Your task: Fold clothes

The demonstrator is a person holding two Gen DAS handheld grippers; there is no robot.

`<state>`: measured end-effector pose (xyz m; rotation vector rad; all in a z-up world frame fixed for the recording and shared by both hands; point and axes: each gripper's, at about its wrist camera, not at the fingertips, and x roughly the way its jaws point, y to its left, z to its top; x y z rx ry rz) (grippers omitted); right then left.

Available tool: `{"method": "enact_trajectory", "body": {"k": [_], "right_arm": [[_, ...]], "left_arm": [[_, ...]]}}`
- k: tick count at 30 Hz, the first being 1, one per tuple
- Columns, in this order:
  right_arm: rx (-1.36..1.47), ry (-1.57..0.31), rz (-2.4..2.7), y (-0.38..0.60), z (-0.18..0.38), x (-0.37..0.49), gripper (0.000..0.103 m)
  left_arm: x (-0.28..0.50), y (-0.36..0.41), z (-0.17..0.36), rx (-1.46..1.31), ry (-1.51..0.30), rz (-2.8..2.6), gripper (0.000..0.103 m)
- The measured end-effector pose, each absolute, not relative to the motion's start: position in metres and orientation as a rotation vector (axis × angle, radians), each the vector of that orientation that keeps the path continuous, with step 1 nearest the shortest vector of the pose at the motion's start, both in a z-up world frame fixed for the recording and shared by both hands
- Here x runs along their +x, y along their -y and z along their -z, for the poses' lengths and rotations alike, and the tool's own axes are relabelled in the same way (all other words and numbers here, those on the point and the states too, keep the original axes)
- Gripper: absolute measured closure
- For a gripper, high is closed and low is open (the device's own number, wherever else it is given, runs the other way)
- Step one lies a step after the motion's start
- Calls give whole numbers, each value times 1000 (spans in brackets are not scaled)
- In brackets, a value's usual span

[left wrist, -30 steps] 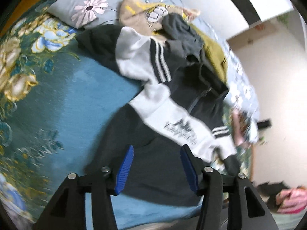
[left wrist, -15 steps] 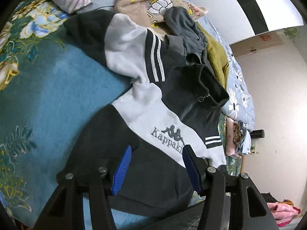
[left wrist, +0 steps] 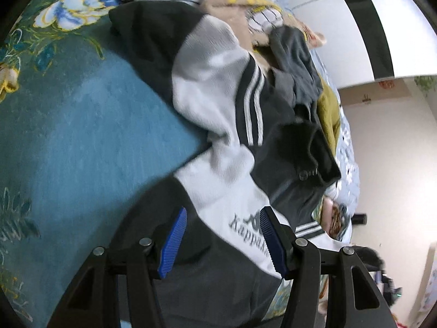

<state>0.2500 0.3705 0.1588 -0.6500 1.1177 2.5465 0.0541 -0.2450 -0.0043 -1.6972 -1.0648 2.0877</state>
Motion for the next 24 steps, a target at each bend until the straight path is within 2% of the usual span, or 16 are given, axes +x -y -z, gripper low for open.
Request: {"method": "enact_trajectory", "body": {"k": [3,6,9,13,17,21,24], "right_arm": [[-709,-1040,-2705,-316,-179,199,87],[-860,-986,-2810,-255,-169,146,87],[-1065,-919,-2847,-196,-138,98,87],[-1258,-965,-2849,-142,-95,57,87],[-1395,-935,-2835,-99,-60,27,87],[-1519,-802,-2776,-69,-21,6,87],[-1618,-779,-2696,-58,9,-1,85]], "left_arm": [[42,260,10,-1668,1144,-2108,43],[34,276,17,-1656,1211,-2141,42],[28,295,25,-1653,1268,-2172,42],[26,317,34,-1653,1306,-2221,42],[20,334,43,-1635,1360,-2252,42],[8,350,49,-1591,1434,-2272,41],[-4,362,52,-1528,1492,-2296,41]]}}
